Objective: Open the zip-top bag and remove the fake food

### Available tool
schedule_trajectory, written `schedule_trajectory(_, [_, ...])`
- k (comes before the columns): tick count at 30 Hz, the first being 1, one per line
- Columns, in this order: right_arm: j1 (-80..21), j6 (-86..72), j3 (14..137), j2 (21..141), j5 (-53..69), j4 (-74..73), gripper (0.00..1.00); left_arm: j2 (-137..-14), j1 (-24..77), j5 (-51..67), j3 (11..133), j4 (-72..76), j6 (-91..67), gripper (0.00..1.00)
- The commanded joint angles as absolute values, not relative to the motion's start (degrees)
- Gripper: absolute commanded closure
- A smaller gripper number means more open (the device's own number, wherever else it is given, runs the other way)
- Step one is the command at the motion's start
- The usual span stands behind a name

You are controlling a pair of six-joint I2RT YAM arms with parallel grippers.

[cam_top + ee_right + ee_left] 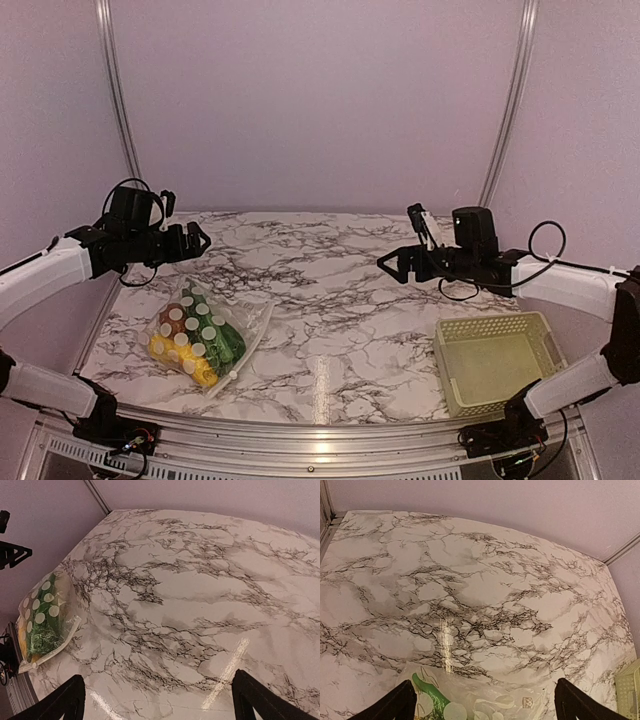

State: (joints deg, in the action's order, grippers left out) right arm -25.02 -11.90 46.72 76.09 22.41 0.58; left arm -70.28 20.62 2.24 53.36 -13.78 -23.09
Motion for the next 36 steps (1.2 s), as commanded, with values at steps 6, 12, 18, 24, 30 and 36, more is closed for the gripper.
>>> schedule_trajectory(6, [-33.2,-11.8,53.4,82.6,23.1,-0.3,0.01,-66.6,20.9,4.8,54.2,-17.2,-24.6,0.01])
schedule_trajectory(12, [-41.8,-13.1,60.5,92.1,23.3,2.0,0.01,-63.9,21.0,5.2,52.6,-19.7,-25.4,0.01])
schedule_trajectory(18, [-49.7,-14.5,69.1,103.1,23.5,3.1,0.02,-62.6,21.0,5.3,52.2,-21.1,-25.7,0.01])
schedule_trajectory(24, [-52.4,-16.7,74.6,110.9,23.7,3.8,0.06,-61.3,21.0,6.9,51.3,-19.9,-26.1,0.01])
schedule_trajectory(30, [-52.3,-20.9,78.6,117.8,26.4,6.4,0.12,-60.8,21.0,8.2,51.0,-19.2,-25.9,0.01])
schedule_trajectory(36, [-52.3,-27.3,79.7,122.8,29.5,12.4,0.16,-60.6,21.0,8.5,50.5,-19.0,-25.8,0.01])
